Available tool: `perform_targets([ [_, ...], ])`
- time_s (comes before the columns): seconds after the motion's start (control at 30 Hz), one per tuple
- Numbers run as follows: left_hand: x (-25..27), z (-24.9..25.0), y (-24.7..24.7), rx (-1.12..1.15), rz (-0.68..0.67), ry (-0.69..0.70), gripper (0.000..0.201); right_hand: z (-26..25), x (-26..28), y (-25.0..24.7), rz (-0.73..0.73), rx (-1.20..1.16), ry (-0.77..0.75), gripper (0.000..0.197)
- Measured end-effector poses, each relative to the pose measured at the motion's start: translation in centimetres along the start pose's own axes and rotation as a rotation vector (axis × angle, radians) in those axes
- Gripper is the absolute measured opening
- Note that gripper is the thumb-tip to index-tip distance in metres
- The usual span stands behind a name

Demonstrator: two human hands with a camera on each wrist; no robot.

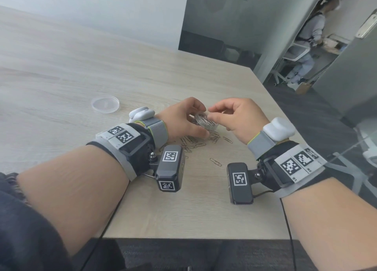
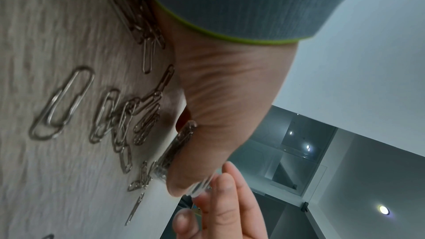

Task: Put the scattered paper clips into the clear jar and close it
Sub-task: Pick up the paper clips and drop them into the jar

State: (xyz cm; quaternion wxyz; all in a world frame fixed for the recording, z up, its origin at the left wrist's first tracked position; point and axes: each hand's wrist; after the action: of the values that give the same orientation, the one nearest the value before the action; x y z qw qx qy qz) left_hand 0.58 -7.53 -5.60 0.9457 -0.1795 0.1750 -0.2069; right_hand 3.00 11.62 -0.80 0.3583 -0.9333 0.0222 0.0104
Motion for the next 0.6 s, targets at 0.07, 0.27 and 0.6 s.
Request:
perform_targets([
  [0.07,0.0,0.0,0.0,0.011,0.007,0.001,0.055,0.6,-0.1,-0.6,0.074,-0.023,0.018,0.009],
  [0.27,0.0,0.1,0.0,-0.016,0.021,-0.004,0.055,3.1,-0.2,-2.2,-0.027,0.301,0.189,0.007],
  [0.6,0.2,0.6,-0.2,0.031,0.071,-0.030,0.053,3.7,-2.6,-1.0,-0.046,0.436,0.241,0.008],
])
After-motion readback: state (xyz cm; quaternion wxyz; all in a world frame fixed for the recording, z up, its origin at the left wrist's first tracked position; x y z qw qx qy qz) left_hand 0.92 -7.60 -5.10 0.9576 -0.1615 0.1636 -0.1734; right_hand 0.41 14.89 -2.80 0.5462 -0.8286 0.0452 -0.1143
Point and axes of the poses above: each hand's wrist, its own x-axis away from the middle knuckle, its own y-axis out of the palm, z = x × y, and after that the axes turned 13 degrees about y, right-handed
